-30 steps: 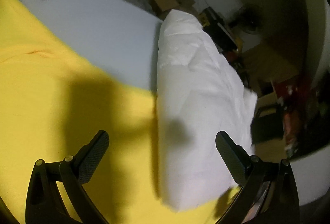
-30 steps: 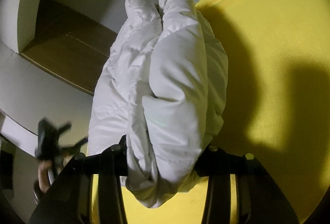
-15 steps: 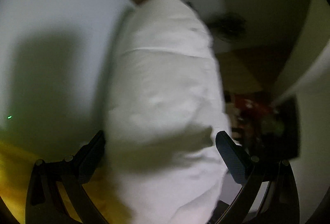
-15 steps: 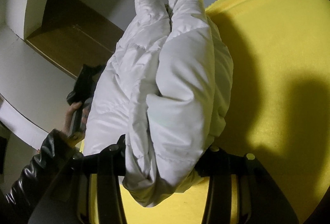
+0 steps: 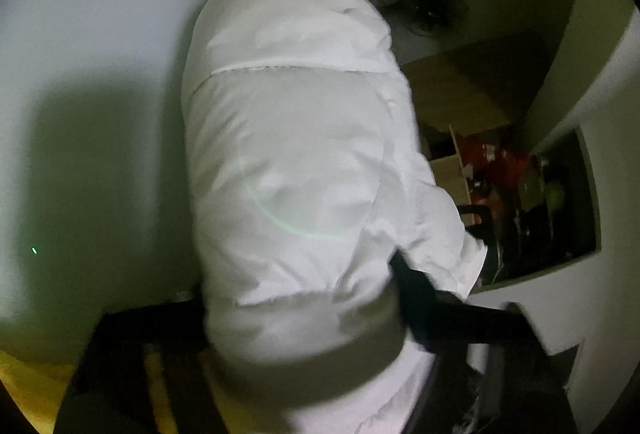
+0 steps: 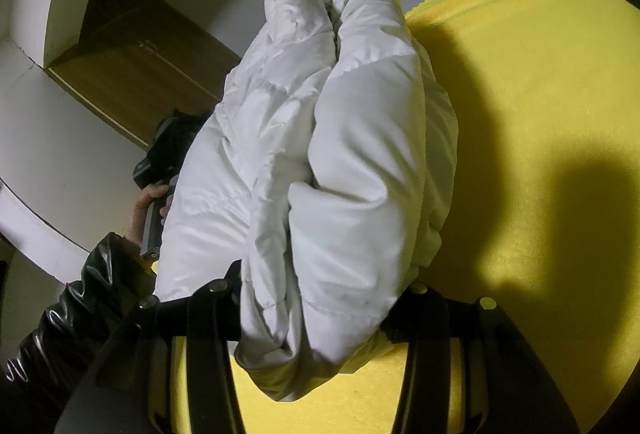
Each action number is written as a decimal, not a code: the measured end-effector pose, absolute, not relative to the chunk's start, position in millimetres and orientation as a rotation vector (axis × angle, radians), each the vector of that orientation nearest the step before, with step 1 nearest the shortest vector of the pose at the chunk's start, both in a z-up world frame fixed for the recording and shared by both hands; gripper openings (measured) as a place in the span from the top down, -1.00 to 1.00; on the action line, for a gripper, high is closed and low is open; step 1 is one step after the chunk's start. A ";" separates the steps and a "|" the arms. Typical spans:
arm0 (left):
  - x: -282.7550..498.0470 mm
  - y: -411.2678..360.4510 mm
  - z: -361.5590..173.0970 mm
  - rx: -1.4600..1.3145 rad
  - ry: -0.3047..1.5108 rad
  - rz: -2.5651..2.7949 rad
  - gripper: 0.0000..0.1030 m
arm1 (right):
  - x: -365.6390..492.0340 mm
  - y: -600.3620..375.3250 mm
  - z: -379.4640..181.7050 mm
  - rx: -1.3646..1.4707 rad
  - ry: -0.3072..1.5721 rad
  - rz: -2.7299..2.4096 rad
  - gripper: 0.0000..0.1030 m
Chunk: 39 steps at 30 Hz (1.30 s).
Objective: Fold large clothes
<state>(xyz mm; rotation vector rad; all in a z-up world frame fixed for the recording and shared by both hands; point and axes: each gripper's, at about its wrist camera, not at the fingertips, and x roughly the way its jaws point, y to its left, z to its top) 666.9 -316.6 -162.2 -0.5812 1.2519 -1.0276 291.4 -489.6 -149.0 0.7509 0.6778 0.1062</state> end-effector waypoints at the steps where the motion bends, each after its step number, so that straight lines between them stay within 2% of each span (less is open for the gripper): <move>1: 665.6 -316.8 -160.2 -0.567 1.241 -1.032 0.06 | 291.7 -489.1 -148.7 0.750 0.678 0.106 0.08; 6: 659.1 -325.9 -152.1 -0.496 1.181 -0.998 0.29 | 290.1 -485.6 -146.8 0.736 0.667 0.100 0.09; 10: 647.7 -330.8 -129.7 -0.457 1.119 -0.981 0.44 | 284.6 -483.0 -139.5 0.711 0.615 0.093 0.30; 18: 624.7 -304.1 -63.5 -0.420 1.027 -0.978 0.47 | 277.0 -466.4 -102.6 0.664 0.524 0.126 0.37; 22: 604.0 -261.6 -12.5 -0.434 0.970 -0.997 0.47 | 265.8 -435.8 -55.1 0.597 0.493 0.178 0.37; 27: 563.1 -204.6 24.0 -0.417 0.918 -0.988 0.47 | 234.0 -380.3 -7.5 0.506 0.461 0.241 0.37; 33: 519.9 -141.2 14.1 -0.413 0.920 -0.935 0.47 | 207.4 -320.3 -13.7 0.463 0.491 0.303 0.37; 39: 486.3 -102.8 -41.9 -0.429 0.953 -0.893 0.46 | 184.4 -279.1 -54.4 0.430 0.584 0.318 0.37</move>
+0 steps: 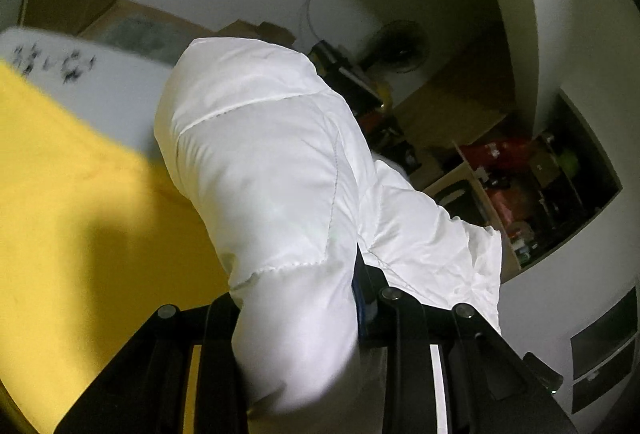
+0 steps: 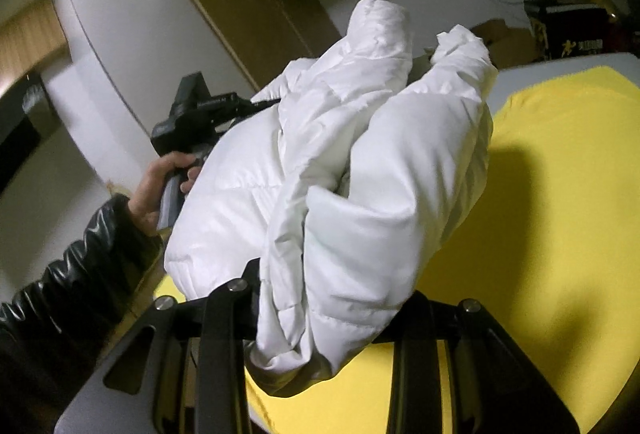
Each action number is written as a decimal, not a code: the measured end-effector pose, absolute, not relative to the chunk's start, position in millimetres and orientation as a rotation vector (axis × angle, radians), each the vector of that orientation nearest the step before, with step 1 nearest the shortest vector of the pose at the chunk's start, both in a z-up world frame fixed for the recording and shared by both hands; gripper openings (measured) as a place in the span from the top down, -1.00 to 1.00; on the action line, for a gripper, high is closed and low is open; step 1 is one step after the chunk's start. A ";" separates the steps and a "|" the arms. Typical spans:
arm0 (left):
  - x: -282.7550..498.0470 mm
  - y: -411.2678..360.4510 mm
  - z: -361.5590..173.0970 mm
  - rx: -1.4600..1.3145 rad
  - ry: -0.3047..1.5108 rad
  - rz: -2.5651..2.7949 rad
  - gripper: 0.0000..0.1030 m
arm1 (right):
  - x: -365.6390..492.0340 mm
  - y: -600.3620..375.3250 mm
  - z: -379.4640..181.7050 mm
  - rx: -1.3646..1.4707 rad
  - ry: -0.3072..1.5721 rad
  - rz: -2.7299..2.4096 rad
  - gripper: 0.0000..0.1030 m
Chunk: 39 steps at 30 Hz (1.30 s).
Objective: Fold large clothes
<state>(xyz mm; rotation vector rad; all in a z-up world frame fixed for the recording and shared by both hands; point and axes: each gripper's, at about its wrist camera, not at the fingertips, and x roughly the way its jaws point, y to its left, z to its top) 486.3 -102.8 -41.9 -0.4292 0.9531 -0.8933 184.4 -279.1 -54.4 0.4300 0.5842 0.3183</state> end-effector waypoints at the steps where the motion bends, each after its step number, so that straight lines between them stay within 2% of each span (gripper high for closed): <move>1: 484.9 -98.9 -52.0 -0.440 0.964 -0.891 0.46 | 181.0 -274.4 -65.7 0.431 0.605 0.312 0.36; 7: 470.8 -92.1 -122.7 -0.426 1.033 -0.852 0.46 | 185.1 -274.7 -124.8 0.479 0.727 0.291 0.35; 9: 469.0 -94.3 -130.7 -0.430 1.024 -0.857 0.44 | 181.6 -274.1 -141.9 0.507 0.747 0.290 0.24; 11: 469.3 -92.7 -135.3 -0.431 1.015 -0.862 0.36 | 178.7 -276.3 -151.3 0.549 0.749 0.298 0.08; 13: 470.9 -88.2 -138.4 -0.440 1.026 -0.844 0.16 | 178.4 -275.1 -154.7 0.564 0.777 0.290 -0.32; 14: 469.4 -86.2 -138.7 -0.447 1.028 -0.833 0.13 | 175.6 -273.2 -156.9 0.573 0.788 0.285 -0.55; 15: 468.8 -83.1 -138.6 -0.443 1.029 -0.817 -0.09 | 175.9 -274.6 -159.5 0.589 0.797 0.264 -0.60; 16: 463.6 -85.8 -132.7 -0.431 1.031 -0.787 -0.51 | 176.0 -276.3 -158.7 0.593 0.793 0.244 -0.60; 18: 460.9 -73.7 -130.3 -0.426 1.034 -0.729 -0.99 | 169.8 -278.9 -151.4 0.588 0.773 0.205 -0.60; 21: 448.1 -56.9 -109.6 -0.426 0.956 -0.671 -0.99 | 155.5 -282.6 -137.5 0.546 0.741 0.166 -0.60; 24: 415.5 -39.8 -74.0 -0.312 0.847 -0.533 -0.99 | 140.0 -284.4 -119.7 0.463 0.711 0.103 -0.60; 27: 353.6 -44.0 -18.3 -0.153 0.632 -0.406 -0.99 | 124.0 -275.6 -93.7 0.330 0.645 0.012 -0.62; 29: 293.1 -39.1 11.9 -0.086 0.480 -0.364 -0.99 | 105.4 -261.9 -67.3 0.199 0.560 -0.069 -0.75; 30: 268.6 -37.9 20.7 -0.085 0.438 -0.351 -0.99 | 97.4 -254.4 -55.9 0.148 0.525 -0.105 -1.00; 32: 223.3 -35.2 34.8 -0.105 0.373 -0.342 -0.99 | 78.2 -240.4 -32.3 0.068 0.436 -0.166 -1.00; 36: 132.2 -35.3 42.1 -0.089 0.340 -0.234 -0.99 | 45.8 -212.4 -2.5 -0.004 0.336 -0.236 -1.00; 39: 93.9 -31.9 30.4 -0.060 0.436 -0.147 -0.99 | 35.4 -192.4 0.8 0.019 0.420 -0.221 -1.00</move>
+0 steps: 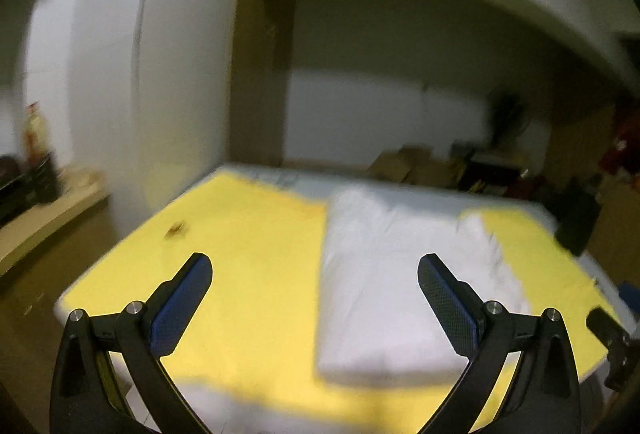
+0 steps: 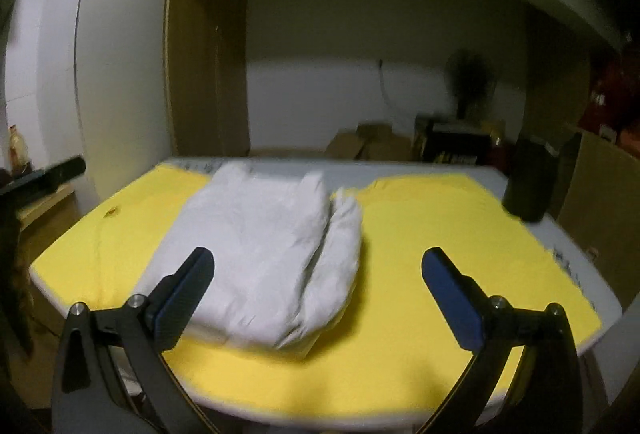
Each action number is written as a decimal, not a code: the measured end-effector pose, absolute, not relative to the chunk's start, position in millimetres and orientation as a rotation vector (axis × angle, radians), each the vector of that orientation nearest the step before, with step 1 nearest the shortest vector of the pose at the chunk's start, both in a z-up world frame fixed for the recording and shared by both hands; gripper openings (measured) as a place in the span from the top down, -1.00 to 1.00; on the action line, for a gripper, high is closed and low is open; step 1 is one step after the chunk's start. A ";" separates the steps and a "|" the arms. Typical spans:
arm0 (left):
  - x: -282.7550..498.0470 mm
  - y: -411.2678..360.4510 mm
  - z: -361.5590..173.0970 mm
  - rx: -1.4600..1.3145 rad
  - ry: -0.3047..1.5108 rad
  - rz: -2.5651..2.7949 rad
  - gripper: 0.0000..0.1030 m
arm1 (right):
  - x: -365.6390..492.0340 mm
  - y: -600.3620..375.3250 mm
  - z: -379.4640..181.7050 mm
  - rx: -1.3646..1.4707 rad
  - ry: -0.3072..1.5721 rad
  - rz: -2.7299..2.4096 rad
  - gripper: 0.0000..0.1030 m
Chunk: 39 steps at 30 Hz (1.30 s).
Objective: Fold large clothes
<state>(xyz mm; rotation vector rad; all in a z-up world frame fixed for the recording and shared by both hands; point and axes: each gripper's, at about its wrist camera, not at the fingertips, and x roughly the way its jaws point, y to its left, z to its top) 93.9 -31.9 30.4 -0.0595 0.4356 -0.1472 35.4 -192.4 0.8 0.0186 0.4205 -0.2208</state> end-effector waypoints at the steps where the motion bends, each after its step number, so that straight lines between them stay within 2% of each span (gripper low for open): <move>1: 84.1 -30.1 24.9 -0.053 0.463 -0.136 -0.99 | 31.9 -188.2 -0.6 0.016 0.439 -0.209 -1.00; 10: 40.8 -27.0 4.0 0.002 0.488 -0.076 -0.99 | 5.3 -155.4 -9.5 -0.025 0.447 -0.145 -1.00; 39: 49.8 -42.9 -15.7 0.018 0.569 -0.113 -0.99 | 11.8 -134.0 -19.4 -0.068 0.489 -0.097 -1.00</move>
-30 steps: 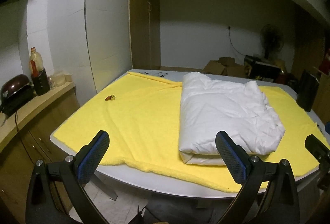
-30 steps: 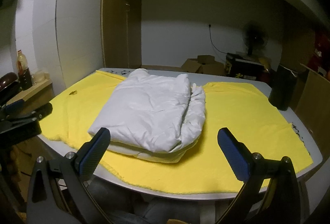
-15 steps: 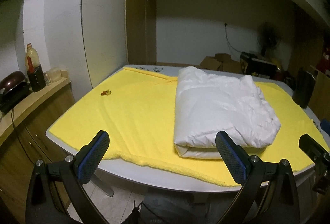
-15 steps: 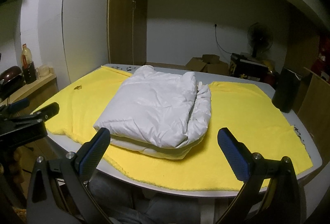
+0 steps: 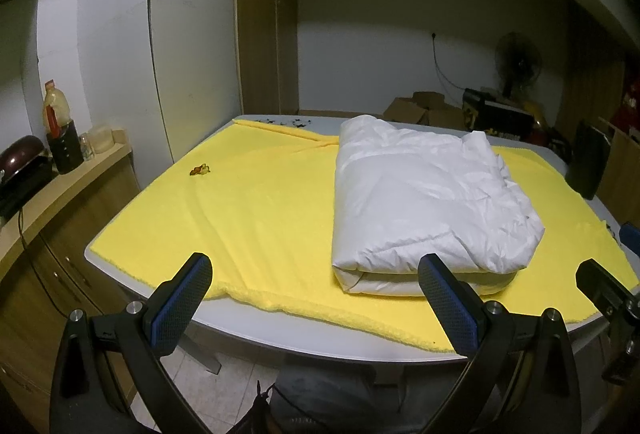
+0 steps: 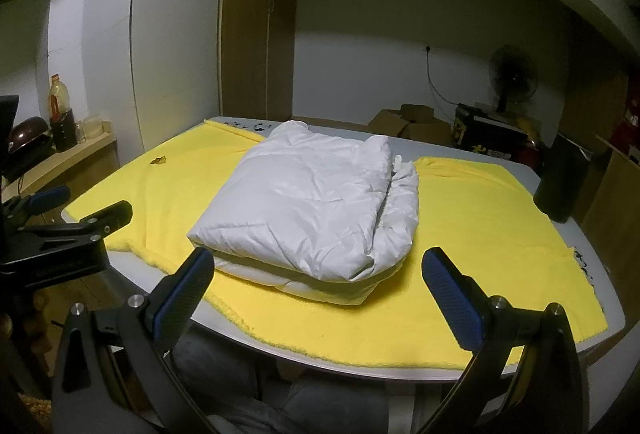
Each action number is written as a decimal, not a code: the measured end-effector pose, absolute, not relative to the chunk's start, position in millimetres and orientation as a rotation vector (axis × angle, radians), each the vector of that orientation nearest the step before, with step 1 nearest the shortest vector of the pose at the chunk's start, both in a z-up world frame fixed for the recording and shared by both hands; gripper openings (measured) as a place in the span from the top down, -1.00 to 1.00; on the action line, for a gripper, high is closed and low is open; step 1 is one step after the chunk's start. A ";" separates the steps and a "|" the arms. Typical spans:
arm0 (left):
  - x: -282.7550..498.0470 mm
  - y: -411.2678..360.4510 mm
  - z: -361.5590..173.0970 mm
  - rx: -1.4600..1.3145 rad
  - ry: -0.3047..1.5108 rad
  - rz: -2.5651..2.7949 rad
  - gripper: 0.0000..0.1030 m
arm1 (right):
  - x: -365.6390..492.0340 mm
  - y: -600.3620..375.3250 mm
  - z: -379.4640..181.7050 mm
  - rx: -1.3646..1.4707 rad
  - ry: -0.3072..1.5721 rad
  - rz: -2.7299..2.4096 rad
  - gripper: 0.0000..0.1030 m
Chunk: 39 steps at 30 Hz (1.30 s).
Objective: Fold large clothes
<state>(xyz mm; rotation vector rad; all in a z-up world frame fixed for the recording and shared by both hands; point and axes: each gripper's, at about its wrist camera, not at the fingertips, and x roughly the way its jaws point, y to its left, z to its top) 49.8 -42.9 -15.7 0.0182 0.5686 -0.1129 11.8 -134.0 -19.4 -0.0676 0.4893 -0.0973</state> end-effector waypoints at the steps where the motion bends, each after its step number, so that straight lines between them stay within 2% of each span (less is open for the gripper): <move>1: 50.2 -43.0 -16.0 0.018 0.571 -0.114 -0.99 | 12.0 -134.0 -19.5 -0.067 0.490 -0.098 -1.00; 39: 50.6 -52.1 -24.5 0.037 0.624 -0.137 -0.99 | 15.1 -124.1 -26.8 -0.064 0.512 -0.094 -1.00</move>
